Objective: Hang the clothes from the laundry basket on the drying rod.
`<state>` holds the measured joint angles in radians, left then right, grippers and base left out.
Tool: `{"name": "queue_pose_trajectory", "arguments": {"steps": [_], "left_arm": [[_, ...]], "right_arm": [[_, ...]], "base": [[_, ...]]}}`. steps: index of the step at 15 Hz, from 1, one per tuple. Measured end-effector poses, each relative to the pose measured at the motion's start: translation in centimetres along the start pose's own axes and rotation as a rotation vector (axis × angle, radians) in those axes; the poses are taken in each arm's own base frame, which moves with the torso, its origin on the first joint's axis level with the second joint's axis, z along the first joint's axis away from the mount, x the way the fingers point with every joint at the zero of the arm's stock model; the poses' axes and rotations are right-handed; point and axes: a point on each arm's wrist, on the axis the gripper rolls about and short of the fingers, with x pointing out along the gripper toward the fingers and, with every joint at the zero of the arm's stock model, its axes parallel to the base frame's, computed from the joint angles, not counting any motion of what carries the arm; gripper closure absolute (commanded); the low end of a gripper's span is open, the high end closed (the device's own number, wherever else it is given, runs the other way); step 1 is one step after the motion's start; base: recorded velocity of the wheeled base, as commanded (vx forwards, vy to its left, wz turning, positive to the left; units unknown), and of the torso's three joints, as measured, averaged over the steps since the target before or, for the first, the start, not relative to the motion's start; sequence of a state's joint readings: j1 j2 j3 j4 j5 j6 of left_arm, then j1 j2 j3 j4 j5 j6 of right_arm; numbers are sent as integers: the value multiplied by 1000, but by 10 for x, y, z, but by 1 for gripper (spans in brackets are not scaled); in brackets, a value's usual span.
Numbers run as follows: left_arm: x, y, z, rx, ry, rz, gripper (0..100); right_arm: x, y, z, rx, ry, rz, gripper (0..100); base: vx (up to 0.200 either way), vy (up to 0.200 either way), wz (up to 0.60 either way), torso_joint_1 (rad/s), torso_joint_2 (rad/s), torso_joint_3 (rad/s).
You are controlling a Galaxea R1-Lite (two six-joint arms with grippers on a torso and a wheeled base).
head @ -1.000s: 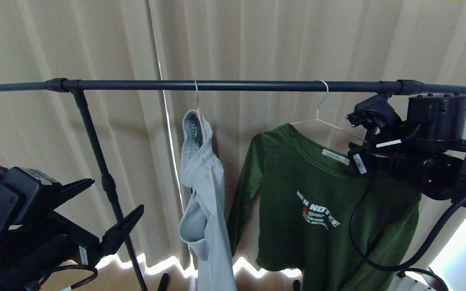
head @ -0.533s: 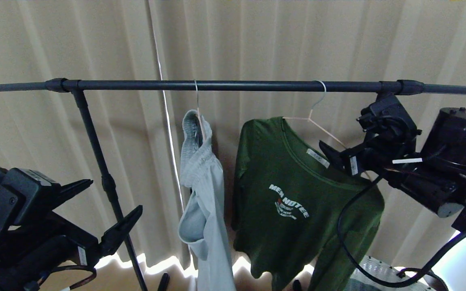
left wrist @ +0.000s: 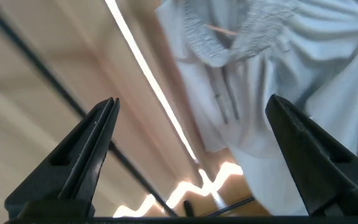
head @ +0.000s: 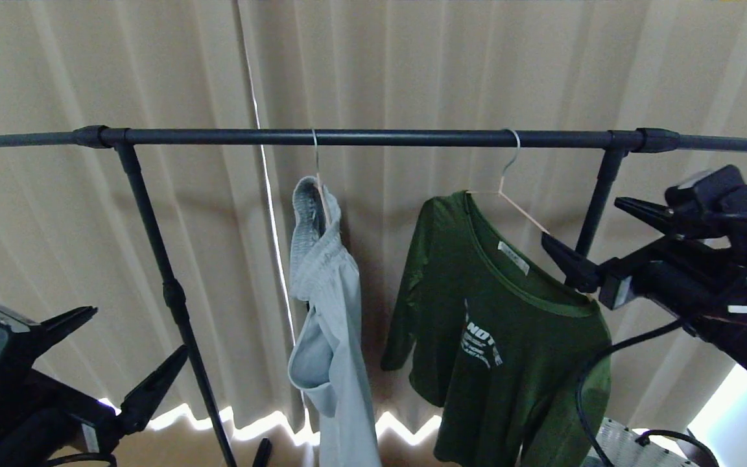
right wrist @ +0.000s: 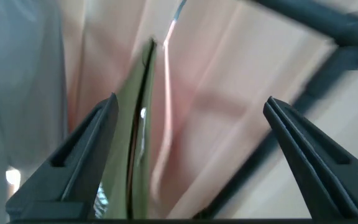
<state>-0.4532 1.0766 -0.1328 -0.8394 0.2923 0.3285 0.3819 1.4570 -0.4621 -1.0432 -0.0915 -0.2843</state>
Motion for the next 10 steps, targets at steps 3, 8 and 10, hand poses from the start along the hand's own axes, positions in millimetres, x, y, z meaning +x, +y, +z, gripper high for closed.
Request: {"name": "queue_pose_trajectory", "arguments": {"steps": [3, 8, 10], "left_arm": [[-17, 3, -15, 3, 39, 74, 0], [-50, 6, -46, 37, 198, 102, 0], [-66, 9, -57, 47, 289, 131, 0]], "right_arm": [[-42, -4, -1, 23, -21, -4, 0], [-96, -7, -22, 33, 35, -26, 0], [-112, -9, -31, 57, 99, -40, 0]], "base": [[0, 0, 0, 0, 0, 0], [0, 0, 0, 0, 0, 0], [0, 0, 0, 0, 0, 0]]}}
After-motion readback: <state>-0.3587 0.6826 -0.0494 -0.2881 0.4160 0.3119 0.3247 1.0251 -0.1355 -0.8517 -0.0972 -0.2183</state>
